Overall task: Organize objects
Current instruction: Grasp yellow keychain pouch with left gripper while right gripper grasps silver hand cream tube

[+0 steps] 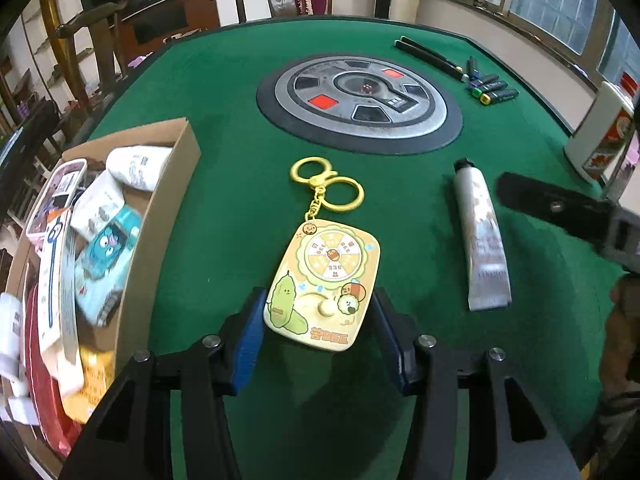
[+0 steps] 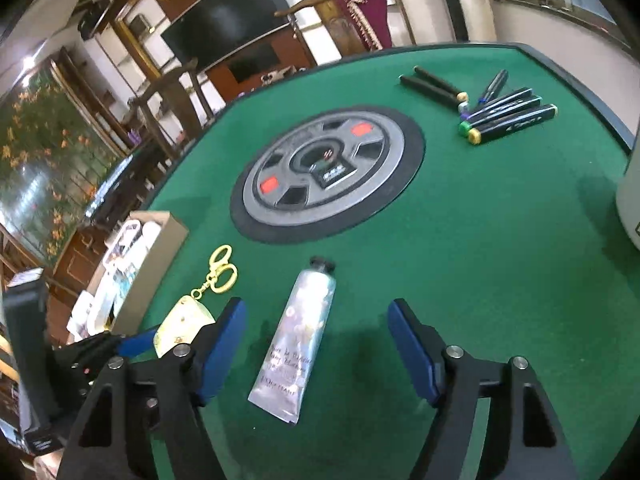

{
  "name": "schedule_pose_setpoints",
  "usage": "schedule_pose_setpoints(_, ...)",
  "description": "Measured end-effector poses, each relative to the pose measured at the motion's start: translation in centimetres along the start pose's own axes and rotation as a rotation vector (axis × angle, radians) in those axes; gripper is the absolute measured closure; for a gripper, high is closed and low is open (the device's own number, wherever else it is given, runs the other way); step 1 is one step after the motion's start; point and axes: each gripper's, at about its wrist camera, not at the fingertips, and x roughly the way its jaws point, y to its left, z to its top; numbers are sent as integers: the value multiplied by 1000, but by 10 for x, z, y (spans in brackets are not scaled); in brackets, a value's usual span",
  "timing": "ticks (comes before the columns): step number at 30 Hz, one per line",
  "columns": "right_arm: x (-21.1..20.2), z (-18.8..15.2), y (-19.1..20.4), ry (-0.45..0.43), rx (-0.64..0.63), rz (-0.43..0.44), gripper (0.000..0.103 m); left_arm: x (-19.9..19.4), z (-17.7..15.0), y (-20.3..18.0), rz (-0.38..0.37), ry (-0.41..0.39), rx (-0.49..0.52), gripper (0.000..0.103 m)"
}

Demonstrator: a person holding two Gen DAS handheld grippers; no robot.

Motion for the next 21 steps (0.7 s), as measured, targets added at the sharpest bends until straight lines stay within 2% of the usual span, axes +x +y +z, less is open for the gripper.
schedule_pose_setpoints(3,7,-2,8,3,-45,-43,30,1,3,0,-1,7,0,52)
schedule_pose_setpoints(8,17,-3,13,13,-50,-77,38,5,8,0,3,-7,7,51)
schedule_pose_setpoints(12,22,-4,20,22,-60,-98,44,3,4,-3,5,-29,15,55)
schedule_pose_setpoints(16,28,-7,34,19,-152,-180,50,1,1,-4,-4,-34,15,55)
schedule_pose_setpoints(18,30,-10,39,13,-209,-229,58,1,1,-4,-6,-33,14,55)
schedule_pose_setpoints(19,30,-10,40,9,-225,-242,60,2,1,-3,-7,-32,13,55)
schedule_pose_setpoints(21,28,-10,35,8,-241,-254,71,1,1,-4,-6,-31,14,55)
